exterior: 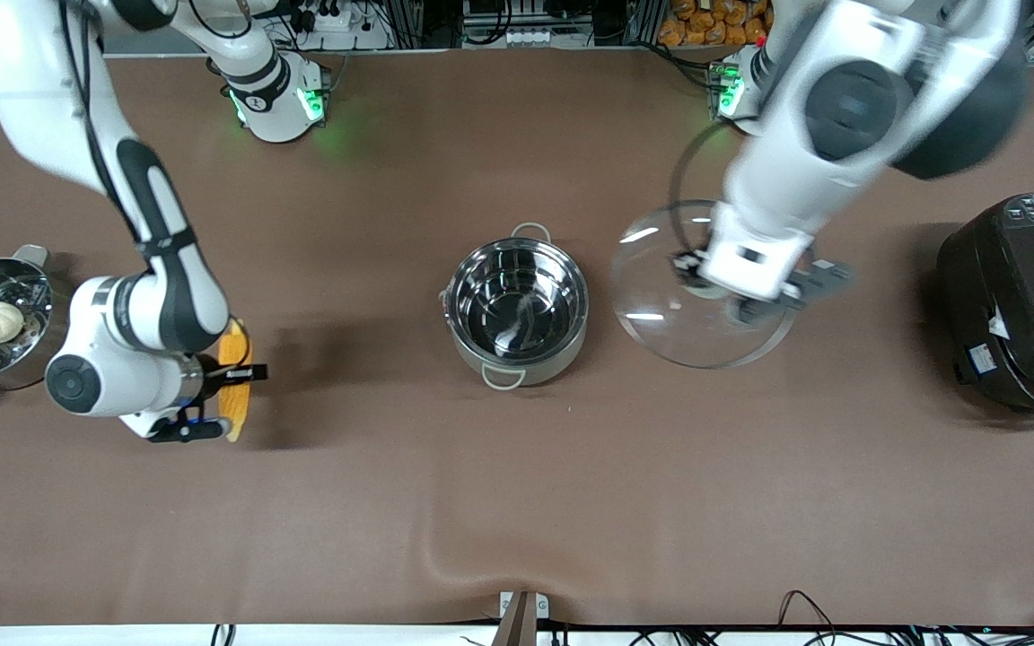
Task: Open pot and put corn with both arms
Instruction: 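Lower the lid with the left gripper while the right gripper moves the corn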
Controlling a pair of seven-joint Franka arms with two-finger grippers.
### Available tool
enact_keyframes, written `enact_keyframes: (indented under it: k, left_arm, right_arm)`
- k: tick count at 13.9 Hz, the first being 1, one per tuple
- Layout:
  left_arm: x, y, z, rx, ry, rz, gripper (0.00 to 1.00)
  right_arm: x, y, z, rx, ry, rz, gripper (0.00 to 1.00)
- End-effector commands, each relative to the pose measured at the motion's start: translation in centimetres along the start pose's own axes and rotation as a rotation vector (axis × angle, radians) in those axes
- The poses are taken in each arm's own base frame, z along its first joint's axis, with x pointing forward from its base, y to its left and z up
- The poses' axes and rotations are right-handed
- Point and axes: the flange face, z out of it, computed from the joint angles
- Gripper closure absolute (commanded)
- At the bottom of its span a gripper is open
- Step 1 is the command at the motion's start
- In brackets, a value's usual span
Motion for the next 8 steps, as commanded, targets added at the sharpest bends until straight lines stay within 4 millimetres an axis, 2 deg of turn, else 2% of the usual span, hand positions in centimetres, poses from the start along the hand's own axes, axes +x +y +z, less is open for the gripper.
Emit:
enact_keyframes:
  k: [1,2,3,4,6,8]
  left_arm:
    - [2.4,-6.3,1.2,0.006,0.000,0.030,1.00]
    - [3.9,-8.6,2.9,0.004,-0.009,0.026,1.00]
    - [5.0,-10.5,4.7,-0.005,-0.003,0.035,1.00]
    - [5.7,-12.0,7.1,-0.016,0.013,0.039,1.00]
    - [6.2,-13.5,12.2,-0.040,0.063,0.026,1.00]
    - [6.7,-14.6,15.9,-0.047,0.072,0.010,1.00]
  right_arm:
    - [-1.3,-10.5,-4.7,-0.033,-0.009,-0.172,1.00]
    - [-1.6,-15.6,-5.9,-0.044,0.012,-0.218,1.00]
    - [-2.4,-21.5,-6.2,-0.083,0.032,-0.257,1.00]
    - [-3.5,-26.4,-5.2,-0.127,0.032,-0.297,1.00]
    - [-5.2,-33.7,-3.2,-0.239,0.057,-0.399,1.00]
    - [-7.1,-39.5,-2.2,-0.289,0.093,-0.497,1.00]
